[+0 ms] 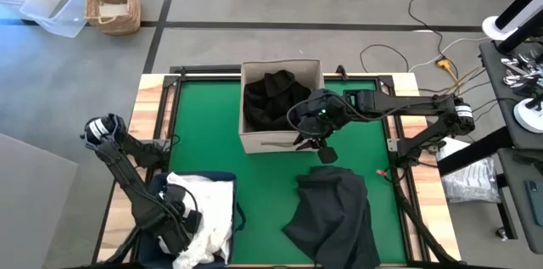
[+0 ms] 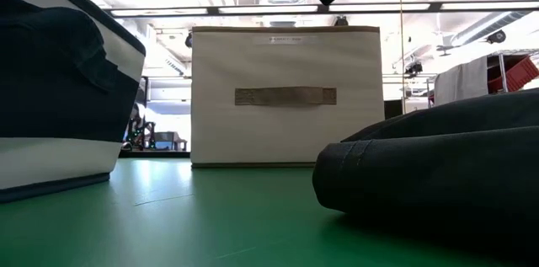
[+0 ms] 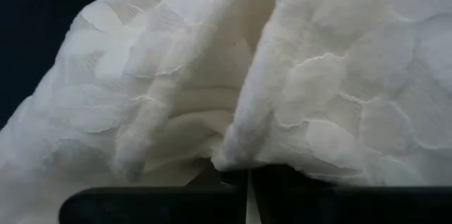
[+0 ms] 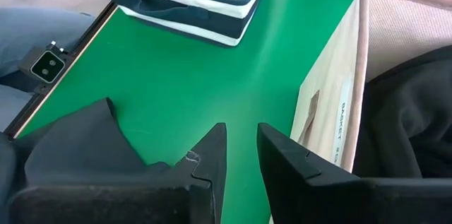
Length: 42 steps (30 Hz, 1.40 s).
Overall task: Sort clothes
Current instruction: Put the white dress into the blue laundry bin, then put the black short into the brown laundry bin
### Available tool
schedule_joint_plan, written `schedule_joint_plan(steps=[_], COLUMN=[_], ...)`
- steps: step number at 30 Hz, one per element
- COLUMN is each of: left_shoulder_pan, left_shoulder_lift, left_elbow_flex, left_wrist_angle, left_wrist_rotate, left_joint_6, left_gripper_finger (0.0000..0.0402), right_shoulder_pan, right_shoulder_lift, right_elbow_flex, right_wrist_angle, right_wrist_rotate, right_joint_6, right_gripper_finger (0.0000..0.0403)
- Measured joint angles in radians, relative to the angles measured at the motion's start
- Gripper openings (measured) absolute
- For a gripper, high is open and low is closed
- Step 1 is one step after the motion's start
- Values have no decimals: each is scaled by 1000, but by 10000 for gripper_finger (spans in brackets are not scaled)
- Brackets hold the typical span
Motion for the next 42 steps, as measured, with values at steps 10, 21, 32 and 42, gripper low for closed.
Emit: schedule_joint_plan(steps=[10, 21, 32, 42], left_shoulder_pan=[0, 1, 1, 0], left_shoulder_lift=[0, 0, 1, 1], left_elbow_flex=[60, 207, 323, 423], left_wrist_angle=[-75, -264, -263, -262], left_wrist_rotate=[-3, -12, -9, -8], left_joint_6=[-1, -3, 11, 84], left_gripper_finger=[3, 94, 135, 135], right_shoulder_pan=[0, 0, 0, 0], right_shoulder_lift=[0, 0, 0, -4], right_elbow_flex=[0, -1, -1, 13], right_wrist_angle=[4, 4, 3, -22], right_wrist_rotate=[0, 0, 0, 5], right_joint_6=[0, 0, 2, 14], right_gripper_finger=[81, 64, 82, 69])
